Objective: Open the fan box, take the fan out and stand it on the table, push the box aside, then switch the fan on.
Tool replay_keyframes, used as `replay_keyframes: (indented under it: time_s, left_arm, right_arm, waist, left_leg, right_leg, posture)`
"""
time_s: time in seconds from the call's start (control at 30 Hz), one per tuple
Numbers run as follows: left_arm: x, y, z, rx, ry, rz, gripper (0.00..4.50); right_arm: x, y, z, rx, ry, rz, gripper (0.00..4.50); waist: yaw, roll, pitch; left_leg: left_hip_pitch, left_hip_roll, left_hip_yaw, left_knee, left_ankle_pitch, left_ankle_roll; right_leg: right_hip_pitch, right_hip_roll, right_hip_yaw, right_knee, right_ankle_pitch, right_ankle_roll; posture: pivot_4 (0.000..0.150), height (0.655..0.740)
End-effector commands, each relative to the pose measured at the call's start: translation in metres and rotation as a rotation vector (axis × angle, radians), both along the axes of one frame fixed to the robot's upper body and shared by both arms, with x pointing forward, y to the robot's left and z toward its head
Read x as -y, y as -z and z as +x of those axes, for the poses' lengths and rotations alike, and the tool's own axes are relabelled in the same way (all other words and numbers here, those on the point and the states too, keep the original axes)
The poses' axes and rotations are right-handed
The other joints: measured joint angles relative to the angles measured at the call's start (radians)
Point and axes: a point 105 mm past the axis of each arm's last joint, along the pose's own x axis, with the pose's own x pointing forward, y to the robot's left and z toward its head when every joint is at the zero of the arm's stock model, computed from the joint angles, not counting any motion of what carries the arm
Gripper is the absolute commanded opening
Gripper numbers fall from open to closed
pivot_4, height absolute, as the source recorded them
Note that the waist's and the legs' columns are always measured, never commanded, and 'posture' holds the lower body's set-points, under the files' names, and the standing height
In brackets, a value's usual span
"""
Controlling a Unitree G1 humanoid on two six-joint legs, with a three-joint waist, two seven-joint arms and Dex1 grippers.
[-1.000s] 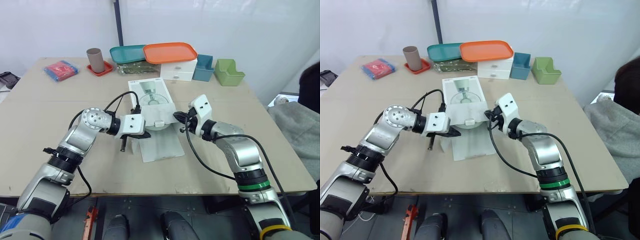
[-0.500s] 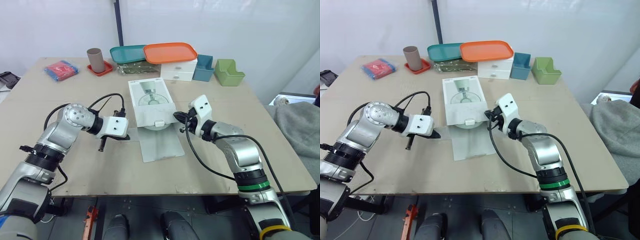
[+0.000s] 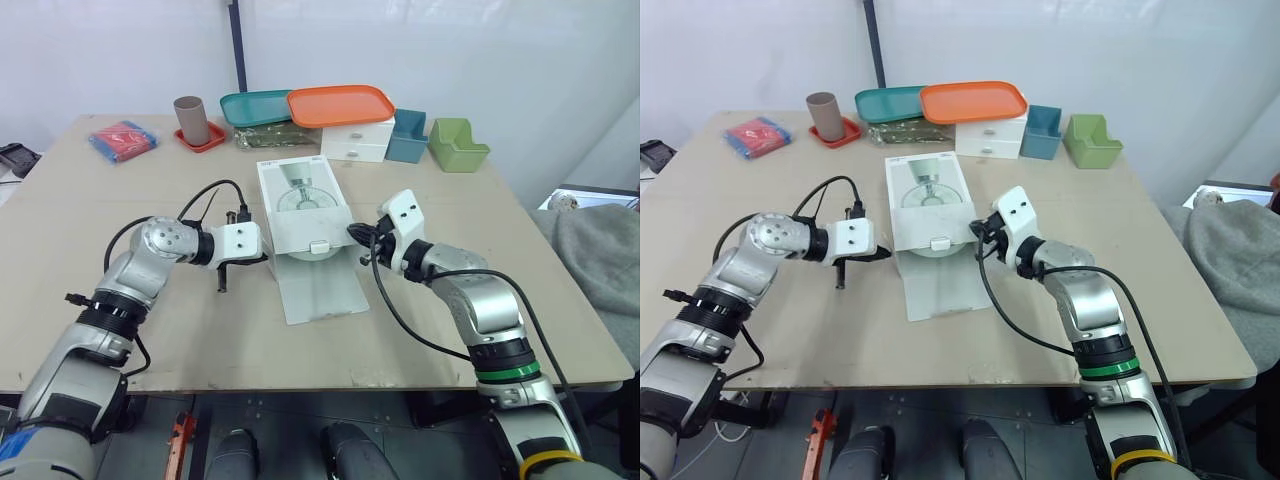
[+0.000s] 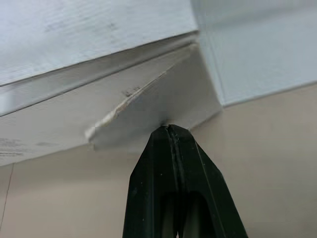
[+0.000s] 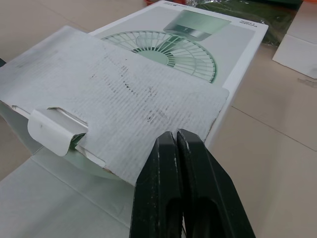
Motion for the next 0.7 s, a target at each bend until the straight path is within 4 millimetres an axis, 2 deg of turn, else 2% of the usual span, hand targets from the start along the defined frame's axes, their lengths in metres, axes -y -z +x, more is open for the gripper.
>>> replay_keyframes:
  time_s: [0.03,0.3,0.43,0.7]
  left_arm:
    - [-0.003,-0.009,0.011,0.064,-0.071,-0.048,0.00]
    - [0.011,-0.007,0.029,0.078,-0.217,-0.212,0.00]
    - [0.010,-0.007,0.039,0.101,-0.296,-0.247,0.00]
    - [0.016,-0.006,0.037,0.101,-0.277,-0.262,0.00]
  right_arm:
    - [0.002,0.009,-0.003,-0.033,0.002,-0.023,0.08]
    - [0.004,0.008,-0.003,-0.032,0.010,-0.026,0.08]
    - [0.005,0.009,-0.003,-0.035,0.009,-0.028,0.08]
    - [0.004,0.009,-0.005,-0.038,0.004,-0.038,0.08]
  waist:
    - [0.000,0.000,0.000]
    - [0.001,0.000,0.000]
    - [0.001,0.000,0.000]
    - [0.001,0.000,0.000]
  left_leg:
    - [0.000,0.000,0.000,0.000,0.000,0.000]
    - [-0.001,0.000,0.000,0.000,0.000,0.000]
    - [0.000,-0.001,0.000,0.000,0.000,0.000]
    - [-0.001,-0.001,0.000,0.000,0.000,0.000]
  right_leg:
    - [0.000,0.000,0.000,0.000,0.000,0.000]
    - [0.000,0.000,0.000,0.000,0.000,0.001]
    - [0.000,0.000,0.000,0.000,0.000,0.001]
    - [0.000,0.000,0.000,0.000,0.001,0.001]
  posture:
    - [0.150,0.7400]
    - [0.150,0.7400]
    - [0.150,0.7400]
    - [0.150,0.7400]
